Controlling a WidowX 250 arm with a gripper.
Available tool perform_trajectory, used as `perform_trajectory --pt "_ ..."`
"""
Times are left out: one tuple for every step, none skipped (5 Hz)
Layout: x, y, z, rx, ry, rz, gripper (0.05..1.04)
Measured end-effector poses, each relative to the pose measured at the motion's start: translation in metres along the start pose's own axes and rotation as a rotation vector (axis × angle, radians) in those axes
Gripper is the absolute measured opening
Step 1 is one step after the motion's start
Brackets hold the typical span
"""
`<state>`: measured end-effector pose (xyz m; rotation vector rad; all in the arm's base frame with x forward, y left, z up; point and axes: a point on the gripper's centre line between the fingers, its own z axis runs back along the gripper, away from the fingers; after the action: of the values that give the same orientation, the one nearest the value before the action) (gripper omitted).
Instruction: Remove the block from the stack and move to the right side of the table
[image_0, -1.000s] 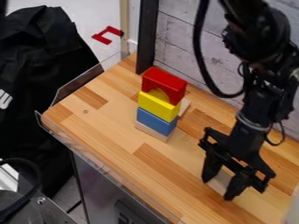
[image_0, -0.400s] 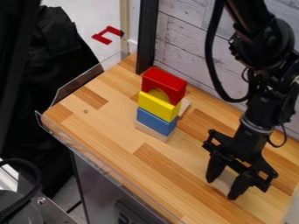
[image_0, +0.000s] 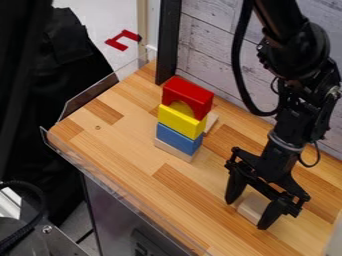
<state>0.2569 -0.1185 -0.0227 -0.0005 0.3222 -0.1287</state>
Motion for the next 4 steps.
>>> perform_trajectory --pt "-0.008 0.005 0.011 -0.033 -0.018 0.035 1.004" --pt "-0.016 0.013 0.042 -0.101 -0.108 0.081 1.0" --pt "-0.022 0.023 0.086 -0.143 -0.231 0.109 1.0" --pt "-0.028 0.035 0.099 -0.141 -0.255 0.133 1.001"
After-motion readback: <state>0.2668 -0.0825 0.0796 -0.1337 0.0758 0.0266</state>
